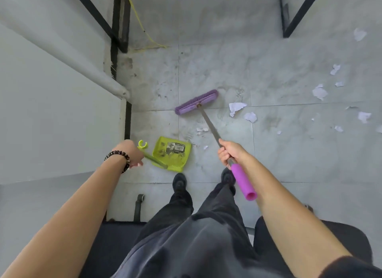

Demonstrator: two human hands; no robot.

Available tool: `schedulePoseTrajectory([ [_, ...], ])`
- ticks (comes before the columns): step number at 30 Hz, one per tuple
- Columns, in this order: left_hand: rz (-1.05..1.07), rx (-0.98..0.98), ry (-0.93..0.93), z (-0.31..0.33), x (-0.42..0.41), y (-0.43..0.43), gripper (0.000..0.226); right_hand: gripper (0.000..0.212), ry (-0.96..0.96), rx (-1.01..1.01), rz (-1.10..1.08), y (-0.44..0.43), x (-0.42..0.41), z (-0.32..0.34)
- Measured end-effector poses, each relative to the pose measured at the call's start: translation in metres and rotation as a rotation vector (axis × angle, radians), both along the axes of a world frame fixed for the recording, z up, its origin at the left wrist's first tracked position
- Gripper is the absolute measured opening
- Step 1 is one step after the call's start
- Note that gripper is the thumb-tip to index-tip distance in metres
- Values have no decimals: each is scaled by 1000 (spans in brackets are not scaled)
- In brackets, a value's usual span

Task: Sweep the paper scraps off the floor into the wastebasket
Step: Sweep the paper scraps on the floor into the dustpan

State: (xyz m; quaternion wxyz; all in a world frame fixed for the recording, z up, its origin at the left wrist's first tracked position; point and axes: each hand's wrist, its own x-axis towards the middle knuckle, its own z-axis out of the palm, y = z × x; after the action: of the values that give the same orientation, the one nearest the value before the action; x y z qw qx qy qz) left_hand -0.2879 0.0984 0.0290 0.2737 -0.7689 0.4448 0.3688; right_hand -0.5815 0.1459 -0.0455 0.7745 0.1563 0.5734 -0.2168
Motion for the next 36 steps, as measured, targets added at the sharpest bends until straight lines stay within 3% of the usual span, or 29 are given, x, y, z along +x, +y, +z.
schedulePoseTrajectory([
  [2,-13,-27,34,-2,13,-4,24,38,213,-81,151,12,10,13],
  [6,-194,-50,15,0,36,-6,26,26,726,-308,723,49,37,25],
  [9,-265,-15,26,6,49,-1,11,20,881,-320,898,77,58,29],
  [11,-292,10,48,-2,67,13,21,18,849,-258,753,94,76,25],
  [16,-265,-103,76,-16,108,39,15,7,394,31,259,114,108,21],
  [19,-284,-165,50,-15,126,53,9,27,424,54,200,110,111,21],
  [24,-420,-218,17,-8,128,59,8,32,615,-19,394,104,95,34],
  [30,-531,-235,12,-16,110,53,8,26,857,-144,992,113,98,45],
  [36,-674,-206,-37,-30,81,69,14,14,835,-116,1344,118,137,48],
])
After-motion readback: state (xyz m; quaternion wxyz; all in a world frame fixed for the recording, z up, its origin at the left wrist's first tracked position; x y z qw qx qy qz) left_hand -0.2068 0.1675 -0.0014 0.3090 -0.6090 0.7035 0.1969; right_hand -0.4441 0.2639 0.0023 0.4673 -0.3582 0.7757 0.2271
